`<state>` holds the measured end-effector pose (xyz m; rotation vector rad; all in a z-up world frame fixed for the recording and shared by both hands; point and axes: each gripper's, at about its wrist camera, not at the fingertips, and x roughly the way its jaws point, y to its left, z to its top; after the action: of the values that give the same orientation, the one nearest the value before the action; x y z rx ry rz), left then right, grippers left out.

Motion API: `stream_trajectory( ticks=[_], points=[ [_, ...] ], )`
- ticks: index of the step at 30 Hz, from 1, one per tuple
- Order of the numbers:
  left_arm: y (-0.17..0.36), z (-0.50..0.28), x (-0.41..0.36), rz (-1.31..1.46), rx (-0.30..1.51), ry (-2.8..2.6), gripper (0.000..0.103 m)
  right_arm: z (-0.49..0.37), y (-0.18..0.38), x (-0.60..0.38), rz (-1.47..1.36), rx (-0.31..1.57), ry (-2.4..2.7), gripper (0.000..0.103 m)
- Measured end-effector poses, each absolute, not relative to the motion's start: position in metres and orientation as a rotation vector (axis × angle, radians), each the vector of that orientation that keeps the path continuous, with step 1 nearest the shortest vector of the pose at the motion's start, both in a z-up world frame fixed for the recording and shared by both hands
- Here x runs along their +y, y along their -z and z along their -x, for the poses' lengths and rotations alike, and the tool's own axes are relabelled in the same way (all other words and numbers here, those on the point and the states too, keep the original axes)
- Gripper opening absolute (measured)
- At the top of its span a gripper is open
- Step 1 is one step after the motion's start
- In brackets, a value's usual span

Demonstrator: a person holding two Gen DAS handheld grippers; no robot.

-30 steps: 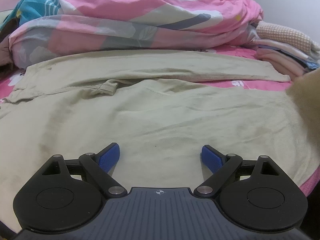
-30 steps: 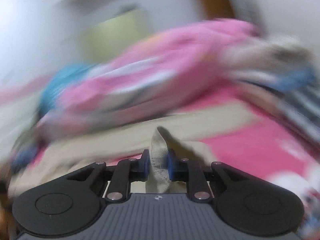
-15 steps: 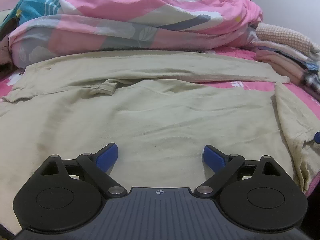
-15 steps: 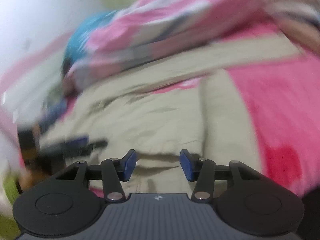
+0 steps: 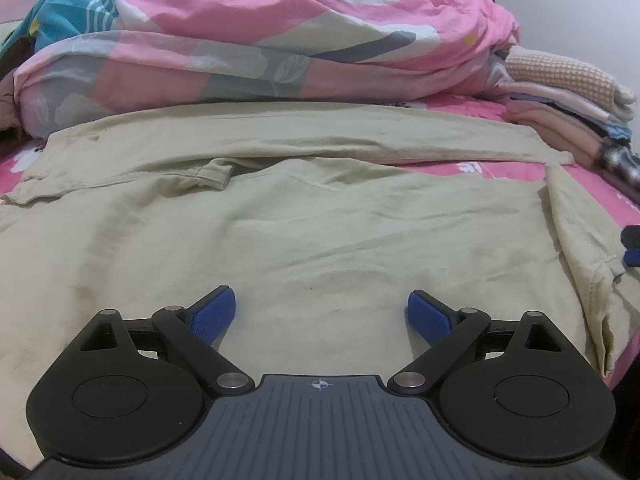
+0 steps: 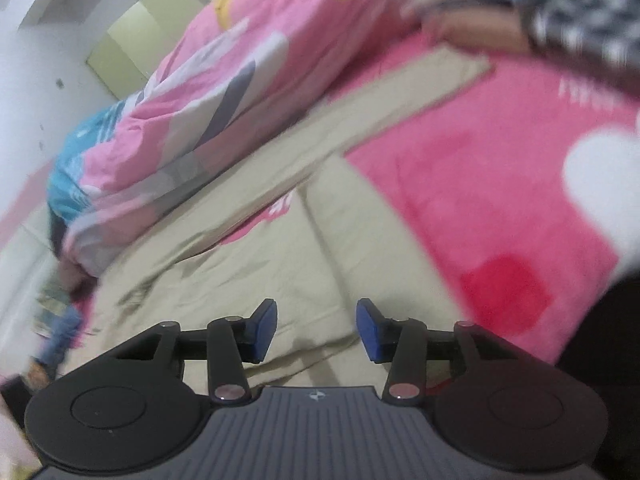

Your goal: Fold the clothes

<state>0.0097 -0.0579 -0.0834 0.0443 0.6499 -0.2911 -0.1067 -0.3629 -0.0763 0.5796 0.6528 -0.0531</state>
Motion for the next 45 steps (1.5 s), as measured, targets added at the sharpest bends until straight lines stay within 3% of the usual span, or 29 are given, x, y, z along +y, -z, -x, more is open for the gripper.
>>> stream_trajectory(
  ticks=[6,8,11,16,21,22,23,25,30,35,45],
  points=[
    [0.083,-0.009,-0.059,-0.048,0.65,0.288,0.095,0.091,0.091,-0.361,-0.535,0.697,0.005,0.044],
    [0.083,-0.009,-0.06,-0.05,0.651,0.284,0.095,0.09,0.09,-0.359,-0.495,0.709,-0.026,0.006],
    [0.083,-0.009,-0.061,-0.054,0.652,0.282,0.095,0.093,0.078,-0.366,-0.438,0.681,-0.043,0.003],
    [0.084,-0.01,-0.06,-0.062,0.653,0.287,0.096,0.105,0.021,-0.423,-0.229,0.489,0.141,0.004],
    [0.083,-0.01,-0.06,-0.064,0.655,0.293,0.097,0.079,0.002,-0.489,0.15,0.594,0.24,0.004],
    [0.083,-0.01,-0.06,-0.065,0.653,0.292,0.097,0.07,0.007,-0.505,0.148,0.632,0.228,0.006],
    [0.084,-0.01,-0.06,-0.066,0.653,0.29,0.097,0.061,0.012,-0.52,0.145,0.669,0.216,0.017],
    [0.084,-0.009,-0.061,-0.069,0.652,0.287,0.097,0.048,0.027,-0.539,0.15,0.72,0.291,0.021],
    [0.083,-0.011,-0.06,-0.074,0.661,0.295,0.098,0.075,0.046,-0.576,-0.166,0.661,0.39,0.024],
    [0.084,-0.012,-0.061,-0.077,0.661,0.286,0.099,0.128,0.061,-0.573,-0.47,0.605,0.359,0.046],
    [0.082,-0.011,-0.062,-0.078,0.669,0.277,0.1,0.163,0.095,-0.554,-0.649,0.577,0.393,0.043]
  ],
)
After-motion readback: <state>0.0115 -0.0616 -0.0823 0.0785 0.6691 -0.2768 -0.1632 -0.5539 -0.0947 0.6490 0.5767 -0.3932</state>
